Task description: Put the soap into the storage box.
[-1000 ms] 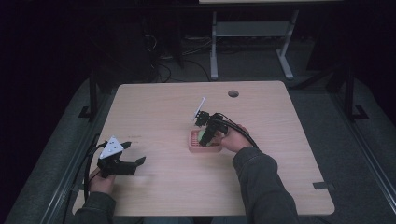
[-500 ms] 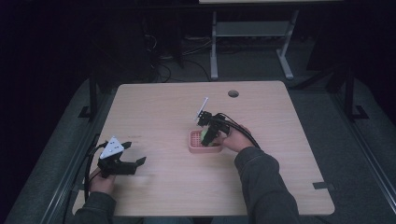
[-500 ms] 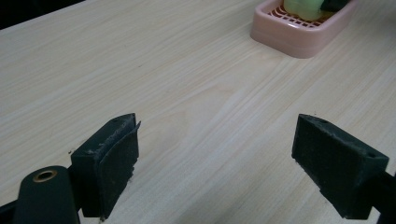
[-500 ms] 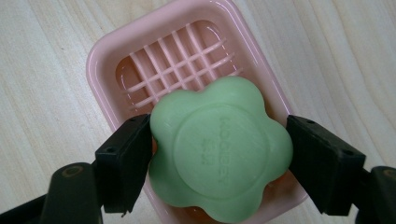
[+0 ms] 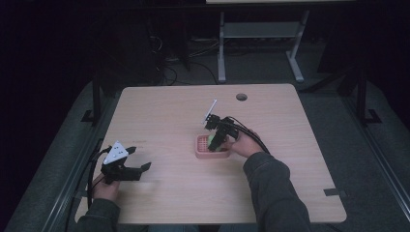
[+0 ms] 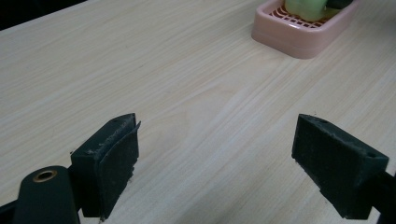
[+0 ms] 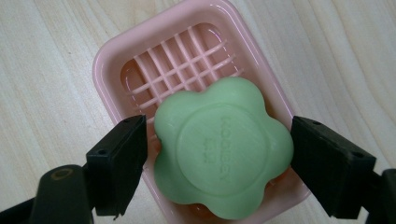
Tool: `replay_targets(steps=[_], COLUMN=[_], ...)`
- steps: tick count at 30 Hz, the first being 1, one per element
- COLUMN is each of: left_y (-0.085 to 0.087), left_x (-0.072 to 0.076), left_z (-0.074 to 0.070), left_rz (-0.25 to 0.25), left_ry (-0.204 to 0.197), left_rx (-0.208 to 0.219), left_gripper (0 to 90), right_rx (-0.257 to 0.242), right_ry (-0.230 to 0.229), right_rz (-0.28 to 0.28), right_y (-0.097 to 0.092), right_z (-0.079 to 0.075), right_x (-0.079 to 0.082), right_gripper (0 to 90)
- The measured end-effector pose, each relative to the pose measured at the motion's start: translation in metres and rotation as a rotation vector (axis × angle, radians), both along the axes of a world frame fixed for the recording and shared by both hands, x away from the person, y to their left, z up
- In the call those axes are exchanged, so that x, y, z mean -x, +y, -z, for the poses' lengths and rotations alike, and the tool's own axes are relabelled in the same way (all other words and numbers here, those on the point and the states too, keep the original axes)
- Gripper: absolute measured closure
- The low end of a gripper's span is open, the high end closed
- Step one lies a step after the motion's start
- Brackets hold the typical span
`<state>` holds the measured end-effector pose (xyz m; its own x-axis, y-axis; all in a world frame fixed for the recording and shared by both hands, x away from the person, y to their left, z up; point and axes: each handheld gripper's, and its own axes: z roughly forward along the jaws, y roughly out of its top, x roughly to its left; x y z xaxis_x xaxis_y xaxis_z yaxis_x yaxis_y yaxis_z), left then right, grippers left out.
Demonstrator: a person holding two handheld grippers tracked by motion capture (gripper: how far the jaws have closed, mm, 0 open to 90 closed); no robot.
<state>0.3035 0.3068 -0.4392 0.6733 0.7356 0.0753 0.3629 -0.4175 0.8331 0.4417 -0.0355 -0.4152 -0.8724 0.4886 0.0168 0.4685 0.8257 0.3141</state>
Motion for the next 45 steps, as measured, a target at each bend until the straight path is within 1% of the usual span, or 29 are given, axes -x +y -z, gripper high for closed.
replay_targets(steps=[6, 8, 11, 21, 32, 38, 45], left_y=[0.000, -0.001, -0.001, 0.000, 0.000, -0.001, -0.001], left_x=[-0.001, -0.001, -0.001, -0.001, 0.000, 0.000, 0.001], left_z=[0.000, 0.001, 0.001, 0.000, 0.000, 0.000, 0.000], left_rz=[0.000, -0.001, -0.001, -0.004, 0.000, 0.002, 0.006], left_ry=[-0.002, -0.005, -0.005, -0.003, -0.003, -0.003, 0.004], left_rx=[-0.003, 0.005, 0.000, -0.002, -0.003, -0.005, -0.009], left_gripper=[14.4, 14.4, 14.4, 14.4, 14.4, 14.4, 14.4], right_rx=[-0.003, -0.002, -0.001, -0.020, -0.027, -0.048, -0.057], right_ry=[0.001, 0.000, -0.001, 0.000, -0.013, -0.016, -0.027], right_rz=[0.003, 0.002, 0.001, 0.014, 0.023, 0.027, 0.032], right_y=[-0.002, -0.002, -0.003, -0.006, -0.010, -0.012, -0.016], right_z=[-0.001, -0.001, -0.001, -0.003, -0.007, -0.011, -0.016], right_x=[0.000, 0.000, 0.000, -0.001, 0.001, 0.002, 0.005], right_gripper=[19.5, 19.5, 19.5, 19.9, 19.5, 19.5, 19.4])
